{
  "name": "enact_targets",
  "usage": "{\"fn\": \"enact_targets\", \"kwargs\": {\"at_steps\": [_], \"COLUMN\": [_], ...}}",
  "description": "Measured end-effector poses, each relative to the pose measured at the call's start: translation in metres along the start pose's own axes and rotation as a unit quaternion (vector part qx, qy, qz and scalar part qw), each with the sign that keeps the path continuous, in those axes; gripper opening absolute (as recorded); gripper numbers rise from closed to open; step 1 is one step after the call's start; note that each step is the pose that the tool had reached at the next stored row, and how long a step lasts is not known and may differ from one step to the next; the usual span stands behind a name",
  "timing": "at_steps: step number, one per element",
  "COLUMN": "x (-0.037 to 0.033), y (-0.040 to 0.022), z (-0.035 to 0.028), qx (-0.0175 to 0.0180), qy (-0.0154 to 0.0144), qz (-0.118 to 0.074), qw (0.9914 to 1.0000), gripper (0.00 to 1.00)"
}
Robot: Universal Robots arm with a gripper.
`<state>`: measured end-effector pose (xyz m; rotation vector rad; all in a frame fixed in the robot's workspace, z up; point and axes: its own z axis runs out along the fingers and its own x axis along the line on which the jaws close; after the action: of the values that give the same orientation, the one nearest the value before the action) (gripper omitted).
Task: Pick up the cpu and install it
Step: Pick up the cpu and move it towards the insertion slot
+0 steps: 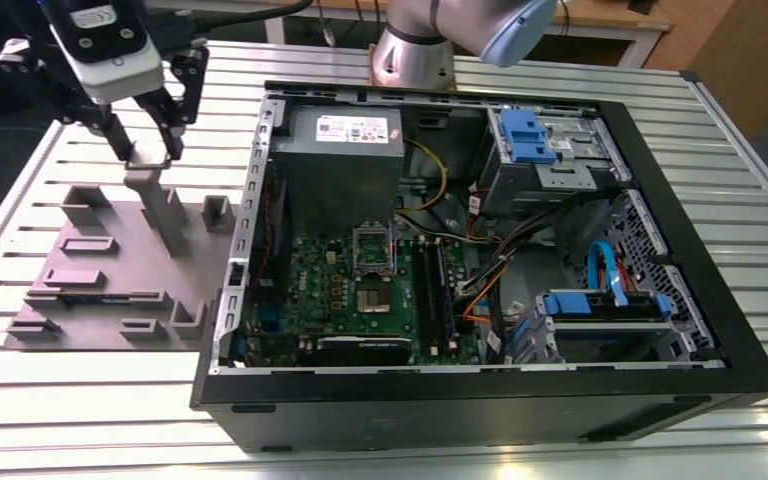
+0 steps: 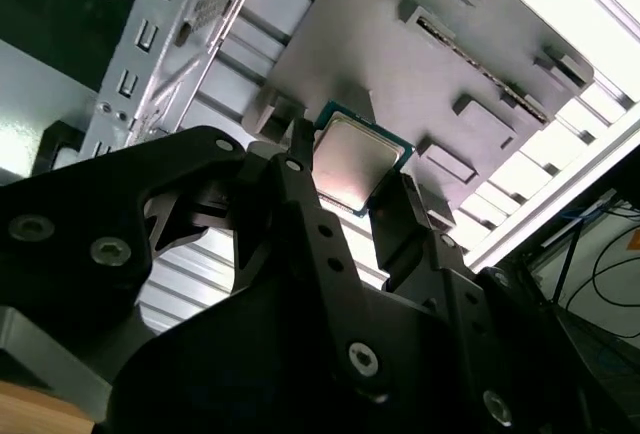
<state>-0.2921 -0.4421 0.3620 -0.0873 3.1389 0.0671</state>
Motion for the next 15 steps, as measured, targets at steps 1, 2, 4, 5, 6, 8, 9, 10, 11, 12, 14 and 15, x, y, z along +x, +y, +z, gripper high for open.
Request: {"fn": "enact_targets", "kwargs": {"at_steps": [1, 2, 4, 5, 6, 8, 9, 10, 11, 12, 14, 15], "x": [-0.0026, -0.0056, -0.0109, -0.0121, -0.0133, -0.0169, -0.0192, -0.0221, -0.0248, -0.0274, -0.0327, -0.0354], "y": [-0.0002, -0.0003, -0.0006, -0.0007, -0.0008, -0.0010, -0.0011, -0.0013, -0.0014, -0.0015, -0.0019, -0.0020], "z": [0.0001, 0.0002, 0.0004, 0.0004, 0.0005, 0.0007, 0.0008, 0.0008, 0.0008, 0.0009, 0.0009, 0.0010], "qx": [0.0000, 0.0000, 0.0000, 0.0000, 0.0000, 0.0000, 0.0000, 0.0000, 0.0000, 0.0000, 0.0000, 0.0000], "qy": [0.0001, 0.0002, 0.0003, 0.0003, 0.0003, 0.0003, 0.0003, 0.0004, 0.0005, 0.0006, 0.0010, 0.0011], "qz": [0.000, 0.000, 0.000, 0.000, 0.000, 0.000, 0.000, 0.000, 0.000, 0.000, 0.000, 0.000], "qw": [1.00000, 1.00000, 1.00000, 1.00000, 1.00000, 1.00000, 1.00000, 1.00000, 1.00000, 1.00000, 1.00000, 1.00000], "gripper": [0.47, 0.47, 0.47, 0.47, 0.47, 0.47, 0.47, 0.47, 0.47, 0.47, 0.47, 0.47]}}
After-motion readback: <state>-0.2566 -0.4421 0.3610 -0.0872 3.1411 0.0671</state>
